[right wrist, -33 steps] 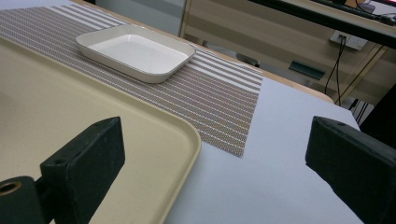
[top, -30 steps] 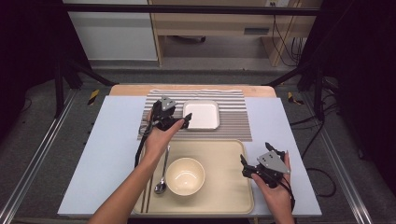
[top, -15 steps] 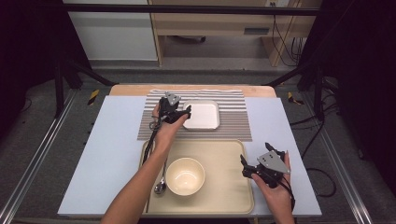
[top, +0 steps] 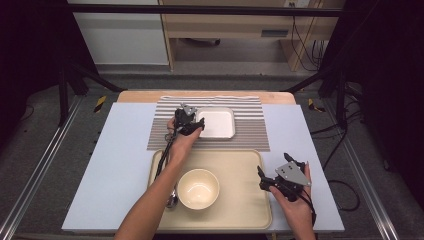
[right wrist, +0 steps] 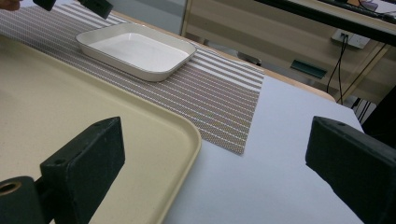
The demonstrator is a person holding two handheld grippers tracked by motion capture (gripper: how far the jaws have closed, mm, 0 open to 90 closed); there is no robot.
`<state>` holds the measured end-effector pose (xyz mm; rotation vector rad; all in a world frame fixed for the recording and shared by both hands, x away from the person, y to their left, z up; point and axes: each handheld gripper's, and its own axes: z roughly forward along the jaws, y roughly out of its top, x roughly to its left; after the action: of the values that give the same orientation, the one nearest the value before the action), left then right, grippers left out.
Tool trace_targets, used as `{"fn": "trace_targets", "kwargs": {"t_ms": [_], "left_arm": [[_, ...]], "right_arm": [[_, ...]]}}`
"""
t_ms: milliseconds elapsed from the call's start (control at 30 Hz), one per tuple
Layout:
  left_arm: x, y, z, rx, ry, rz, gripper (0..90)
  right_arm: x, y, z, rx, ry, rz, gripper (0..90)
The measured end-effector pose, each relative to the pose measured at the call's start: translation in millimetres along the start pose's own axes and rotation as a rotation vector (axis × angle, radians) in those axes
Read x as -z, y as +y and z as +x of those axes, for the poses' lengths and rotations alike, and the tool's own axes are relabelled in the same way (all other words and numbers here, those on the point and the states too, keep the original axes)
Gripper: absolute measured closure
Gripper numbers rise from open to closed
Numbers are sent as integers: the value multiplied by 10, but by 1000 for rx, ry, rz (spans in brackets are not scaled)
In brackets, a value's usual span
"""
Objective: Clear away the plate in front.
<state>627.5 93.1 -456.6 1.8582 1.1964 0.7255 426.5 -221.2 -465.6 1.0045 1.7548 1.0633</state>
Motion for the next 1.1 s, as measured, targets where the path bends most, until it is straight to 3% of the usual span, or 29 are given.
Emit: {"fn": "trace_targets", "kwargs": {"t_ms": [467,700,1100], "left_arm": [[-110,-117,-14,12,-20,84,488],[-136,-139,3,42,-40,122,570],[-172,-156,-19,46,-43,151,619]], "right_arm": [[-1,-4,-5,-3,1,4,49],[-3,-5,-8,-1,2,4,49],[-5,-6,-3,-1,3,8,50]]}}
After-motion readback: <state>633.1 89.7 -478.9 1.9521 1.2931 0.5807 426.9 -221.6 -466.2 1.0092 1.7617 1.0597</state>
